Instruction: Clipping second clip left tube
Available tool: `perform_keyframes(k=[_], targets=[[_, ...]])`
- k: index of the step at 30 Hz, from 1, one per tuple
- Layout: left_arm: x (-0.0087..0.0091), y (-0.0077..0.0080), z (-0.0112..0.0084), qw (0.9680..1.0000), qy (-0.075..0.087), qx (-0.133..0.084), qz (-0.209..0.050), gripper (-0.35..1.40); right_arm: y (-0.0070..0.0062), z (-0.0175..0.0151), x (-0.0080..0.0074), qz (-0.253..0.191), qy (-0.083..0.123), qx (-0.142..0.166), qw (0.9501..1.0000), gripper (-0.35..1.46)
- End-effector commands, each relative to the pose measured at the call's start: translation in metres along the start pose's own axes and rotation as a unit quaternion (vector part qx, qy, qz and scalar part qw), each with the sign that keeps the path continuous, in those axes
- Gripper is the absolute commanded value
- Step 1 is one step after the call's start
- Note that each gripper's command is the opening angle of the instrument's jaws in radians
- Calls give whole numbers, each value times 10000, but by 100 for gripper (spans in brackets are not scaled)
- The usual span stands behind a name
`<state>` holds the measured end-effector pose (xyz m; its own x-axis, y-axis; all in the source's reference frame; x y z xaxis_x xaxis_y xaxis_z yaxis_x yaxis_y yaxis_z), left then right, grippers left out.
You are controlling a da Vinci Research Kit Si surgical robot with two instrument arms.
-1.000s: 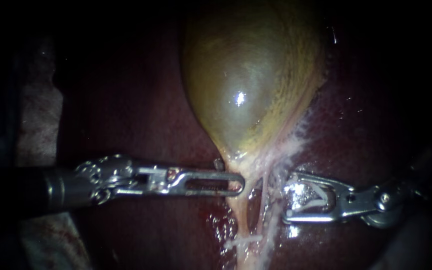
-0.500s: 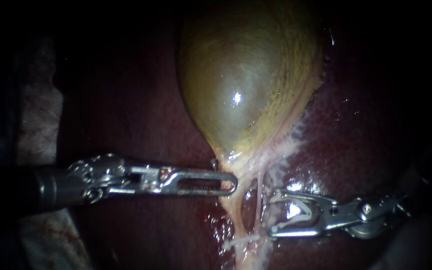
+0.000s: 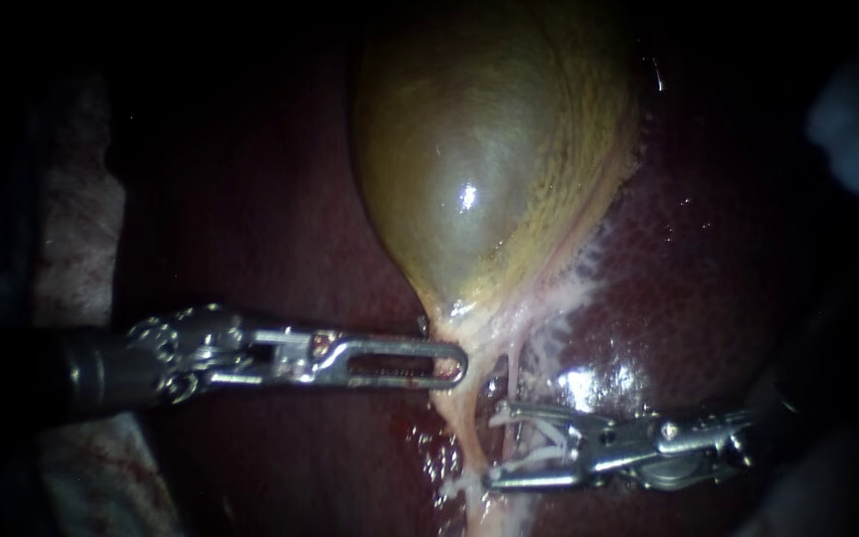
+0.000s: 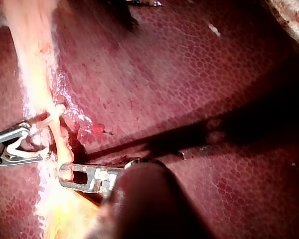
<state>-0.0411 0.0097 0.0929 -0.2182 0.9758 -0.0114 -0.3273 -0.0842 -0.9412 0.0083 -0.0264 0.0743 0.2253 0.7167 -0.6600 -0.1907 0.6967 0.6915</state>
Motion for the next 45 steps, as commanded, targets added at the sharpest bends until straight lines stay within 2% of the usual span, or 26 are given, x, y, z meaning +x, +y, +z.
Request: perform_keyframes(k=[1,15,20,29,45], targets=[[0,0,0,10000,3,-3,-3,-35,0,1,-1,25,-4,10,10000,59],[1,3,-1,10000,0,-5,-12,-35,6,16,-10,102,16,0,9999,59],[1,3,-1,10000,0,-5,-12,-35,6,25,-15,88,-125,7,9999,59],[1,3,-2,10000,0,-5,-13,-35,8,37,-24,116,-122,58,9998,59],[1,4,-1,10000,0,-4,-14,-35,3,59,-38,307,-159,290,9990,54]])
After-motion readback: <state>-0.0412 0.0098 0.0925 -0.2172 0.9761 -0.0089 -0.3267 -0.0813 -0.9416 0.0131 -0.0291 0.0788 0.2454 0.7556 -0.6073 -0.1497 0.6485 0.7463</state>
